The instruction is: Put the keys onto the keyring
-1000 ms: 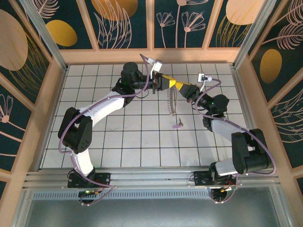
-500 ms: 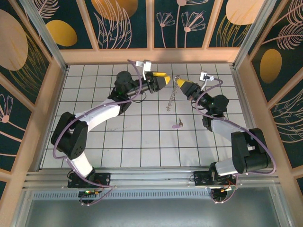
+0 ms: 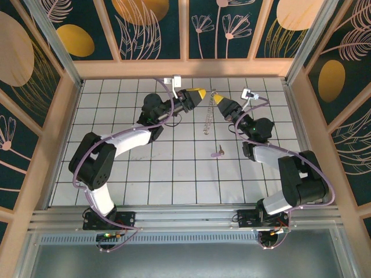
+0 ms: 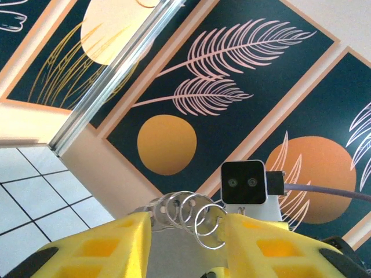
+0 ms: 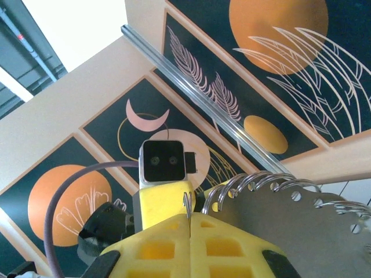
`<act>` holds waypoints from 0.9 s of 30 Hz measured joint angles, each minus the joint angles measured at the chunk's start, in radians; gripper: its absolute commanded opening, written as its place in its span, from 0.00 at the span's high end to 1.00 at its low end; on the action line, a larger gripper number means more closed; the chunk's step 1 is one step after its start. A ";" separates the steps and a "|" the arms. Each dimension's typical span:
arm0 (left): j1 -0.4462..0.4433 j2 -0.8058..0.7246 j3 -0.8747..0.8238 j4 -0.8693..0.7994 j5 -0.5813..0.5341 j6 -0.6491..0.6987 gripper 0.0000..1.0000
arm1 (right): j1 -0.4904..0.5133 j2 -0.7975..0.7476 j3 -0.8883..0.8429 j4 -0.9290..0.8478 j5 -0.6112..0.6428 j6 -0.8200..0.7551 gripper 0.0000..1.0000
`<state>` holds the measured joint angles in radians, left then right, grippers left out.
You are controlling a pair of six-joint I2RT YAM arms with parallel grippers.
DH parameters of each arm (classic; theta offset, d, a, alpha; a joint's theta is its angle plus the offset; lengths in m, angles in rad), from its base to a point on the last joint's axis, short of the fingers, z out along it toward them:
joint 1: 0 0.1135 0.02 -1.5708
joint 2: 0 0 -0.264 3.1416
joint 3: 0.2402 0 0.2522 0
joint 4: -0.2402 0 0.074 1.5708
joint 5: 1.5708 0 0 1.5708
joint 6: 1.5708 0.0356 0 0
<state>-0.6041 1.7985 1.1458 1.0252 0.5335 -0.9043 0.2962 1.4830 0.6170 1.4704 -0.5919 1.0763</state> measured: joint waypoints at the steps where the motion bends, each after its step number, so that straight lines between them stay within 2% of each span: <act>1: -0.003 0.001 0.000 0.011 0.000 -0.007 0.62 | 0.001 0.004 0.000 0.000 0.006 0.002 1.00; 12: -0.019 0.008 -0.001 0.092 0.008 -0.045 0.64 | 0.016 0.039 0.004 0.002 0.028 0.008 1.00; 27: -0.030 0.027 -0.003 0.097 0.008 -0.052 0.68 | 0.019 0.039 0.007 0.016 0.035 0.008 1.00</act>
<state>-0.6338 1.8256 1.1423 1.1221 0.5415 -0.9562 0.3149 1.5223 0.6239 1.4860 -0.5564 1.0843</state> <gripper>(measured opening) 0.327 0.051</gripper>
